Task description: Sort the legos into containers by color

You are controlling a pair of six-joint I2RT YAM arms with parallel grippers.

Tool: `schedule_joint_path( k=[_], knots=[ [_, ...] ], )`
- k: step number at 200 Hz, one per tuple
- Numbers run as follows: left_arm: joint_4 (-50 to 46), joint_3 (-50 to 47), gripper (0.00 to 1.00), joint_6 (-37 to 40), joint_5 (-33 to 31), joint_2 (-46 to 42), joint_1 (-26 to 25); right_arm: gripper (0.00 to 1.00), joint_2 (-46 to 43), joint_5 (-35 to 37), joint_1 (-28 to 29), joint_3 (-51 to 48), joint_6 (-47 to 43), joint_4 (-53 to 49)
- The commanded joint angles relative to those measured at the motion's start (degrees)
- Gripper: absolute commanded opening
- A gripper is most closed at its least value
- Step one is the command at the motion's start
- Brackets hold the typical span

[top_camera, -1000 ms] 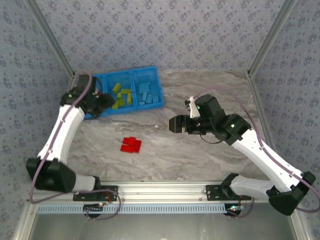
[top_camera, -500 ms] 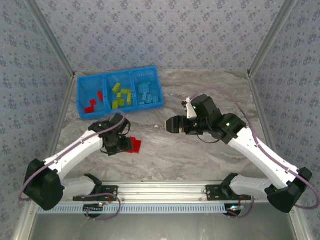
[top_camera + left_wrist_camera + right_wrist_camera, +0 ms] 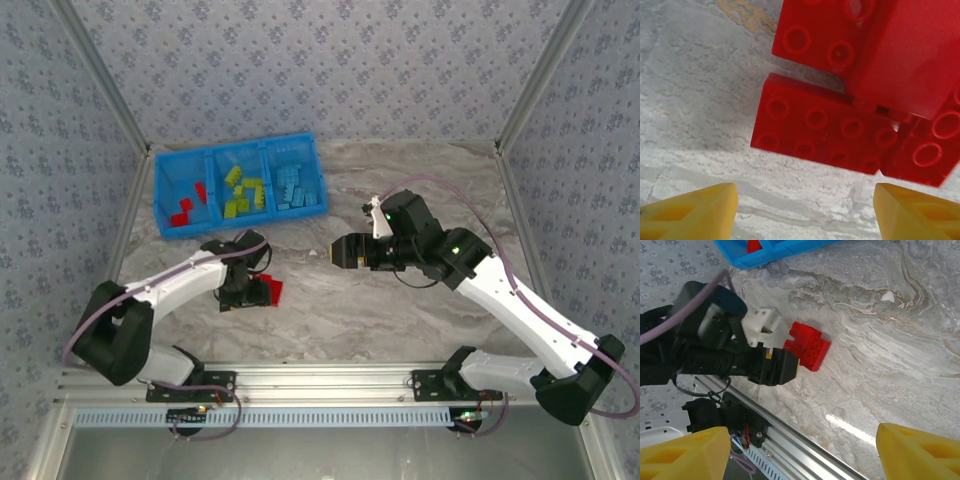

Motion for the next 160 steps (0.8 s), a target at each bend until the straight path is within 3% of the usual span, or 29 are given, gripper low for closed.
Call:
schedule_joint_path(
  k=[1,63,100,131,160],
  knots=[
    [1.49,1.44,0.74,2.38,0.19,3.27,-0.27,0.79,-1.46,1.26,0.39,-0.18,0.81,-1.32],
    [4.43,2.49,0.78,3.71,-1.41,6.37,0.44,0.79,-1.56,1.56,0.41,0.55,0.37,-2.17],
    [2.80,2.88,0.75,4.60,0.39,7.07,1.69,0.79,-1.60,1.69,0.39,0.72,0.25,-2.60],
    [0.38,1.24,0.76,2.83,3.22,0.15,0.23,0.79,-2.25,2.27,0.37,0.30,0.52,-2.70],
    [-1.15,-2.60,0.83,-4.08,3.30,-8.00,-1.61,0.79,-1.96,2.07,0.38,-0.22,0.81,-1.74]
  ],
)
